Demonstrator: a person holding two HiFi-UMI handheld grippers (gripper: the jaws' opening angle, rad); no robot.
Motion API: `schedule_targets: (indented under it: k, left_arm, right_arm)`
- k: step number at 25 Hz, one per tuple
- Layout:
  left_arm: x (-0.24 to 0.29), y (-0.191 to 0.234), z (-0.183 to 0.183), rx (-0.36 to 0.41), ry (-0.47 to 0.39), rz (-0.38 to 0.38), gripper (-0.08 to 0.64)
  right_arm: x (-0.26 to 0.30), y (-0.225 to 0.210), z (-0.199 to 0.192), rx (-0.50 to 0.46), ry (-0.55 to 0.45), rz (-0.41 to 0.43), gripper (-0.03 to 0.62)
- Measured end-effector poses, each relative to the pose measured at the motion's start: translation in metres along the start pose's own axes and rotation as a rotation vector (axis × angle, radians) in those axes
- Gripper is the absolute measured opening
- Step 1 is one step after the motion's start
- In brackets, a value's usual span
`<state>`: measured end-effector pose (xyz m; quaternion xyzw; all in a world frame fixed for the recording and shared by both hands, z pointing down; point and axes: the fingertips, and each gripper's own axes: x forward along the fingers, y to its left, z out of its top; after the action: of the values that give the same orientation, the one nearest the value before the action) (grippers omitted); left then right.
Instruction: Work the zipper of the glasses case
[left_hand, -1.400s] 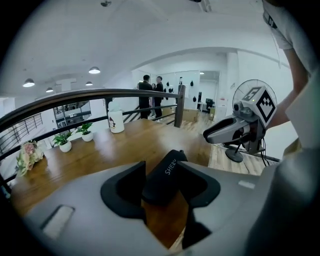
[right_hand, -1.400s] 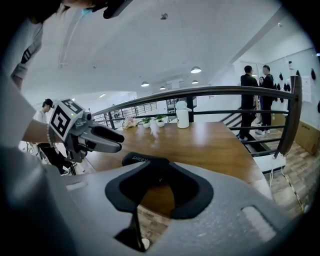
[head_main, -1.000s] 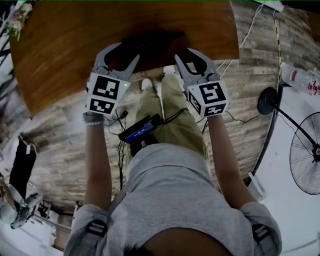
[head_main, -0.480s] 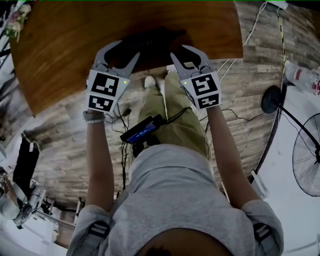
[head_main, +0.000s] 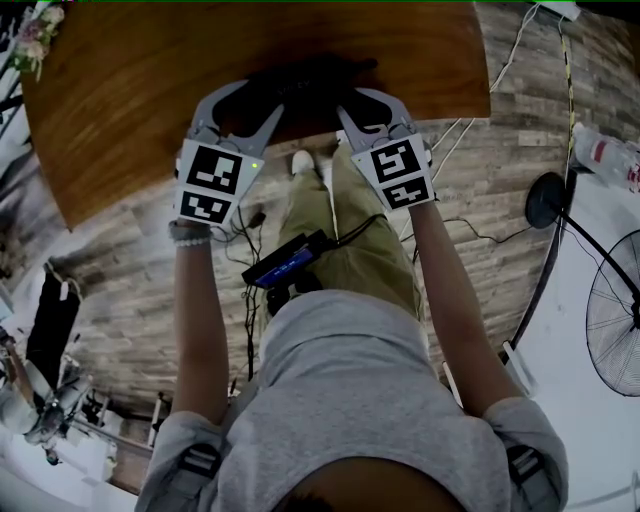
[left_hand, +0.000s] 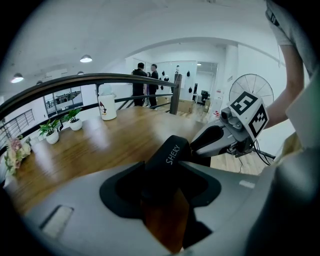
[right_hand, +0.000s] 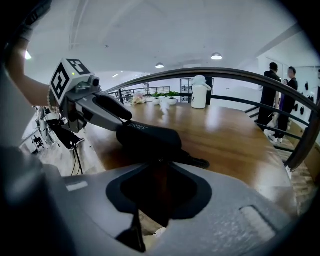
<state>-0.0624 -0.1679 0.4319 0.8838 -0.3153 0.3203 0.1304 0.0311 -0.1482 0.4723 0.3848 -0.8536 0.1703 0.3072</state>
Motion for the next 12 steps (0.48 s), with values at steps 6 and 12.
schedule_targets:
  k: [6,12]
  left_arm:
    - [0.0021,-0.0008,0.0010,-0.009,0.002,-0.009,0.204]
    - [0.0020,-0.0021,0.0013,-0.017,-0.008,0.000,0.206]
  right_arm:
    - [0.0070,0.0001,-0.0035,-0.010,0.018,-0.011,0.074]
    - [0.0078,-0.0023,-0.0032,-0.014,0.027,-0.022,0.006]
